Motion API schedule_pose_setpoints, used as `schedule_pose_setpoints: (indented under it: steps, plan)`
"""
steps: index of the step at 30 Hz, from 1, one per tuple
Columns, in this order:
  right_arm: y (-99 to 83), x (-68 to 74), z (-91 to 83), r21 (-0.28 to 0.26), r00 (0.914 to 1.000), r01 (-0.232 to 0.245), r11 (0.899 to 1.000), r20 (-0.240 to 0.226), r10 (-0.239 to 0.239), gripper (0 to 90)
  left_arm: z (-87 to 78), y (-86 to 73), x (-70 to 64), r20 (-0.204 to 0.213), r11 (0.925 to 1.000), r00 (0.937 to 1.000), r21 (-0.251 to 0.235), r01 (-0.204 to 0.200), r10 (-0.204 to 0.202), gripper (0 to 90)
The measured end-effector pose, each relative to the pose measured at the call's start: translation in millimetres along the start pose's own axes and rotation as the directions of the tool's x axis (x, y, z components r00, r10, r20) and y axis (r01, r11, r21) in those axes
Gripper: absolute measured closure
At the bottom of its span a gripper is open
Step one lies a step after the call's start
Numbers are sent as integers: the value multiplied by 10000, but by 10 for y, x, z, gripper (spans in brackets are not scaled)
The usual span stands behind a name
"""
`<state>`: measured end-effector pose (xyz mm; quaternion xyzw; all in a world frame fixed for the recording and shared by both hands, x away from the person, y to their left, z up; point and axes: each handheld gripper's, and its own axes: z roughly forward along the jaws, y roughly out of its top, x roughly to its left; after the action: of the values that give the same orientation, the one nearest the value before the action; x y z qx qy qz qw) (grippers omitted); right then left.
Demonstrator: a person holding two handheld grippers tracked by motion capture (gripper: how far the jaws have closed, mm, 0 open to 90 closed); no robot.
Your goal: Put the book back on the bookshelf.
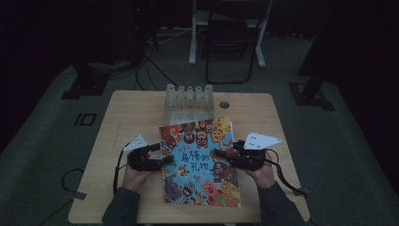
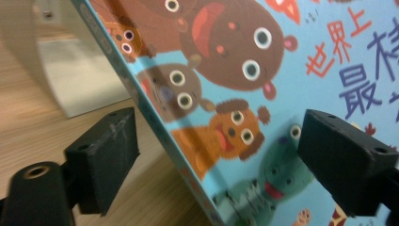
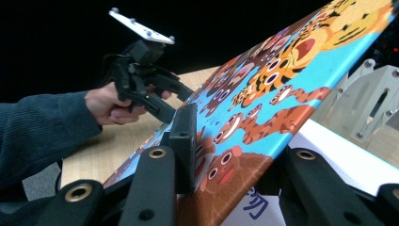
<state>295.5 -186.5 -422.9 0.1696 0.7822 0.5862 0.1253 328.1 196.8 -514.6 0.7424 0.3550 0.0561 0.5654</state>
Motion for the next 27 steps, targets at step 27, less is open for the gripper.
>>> schedule_pose_setpoints:
  steps: [27]
  plan:
    - [9,-153,-128,966,9998,140,9952,94,-149,628,-78,138,-202,-548,9967,9956,-258,-768,753,240]
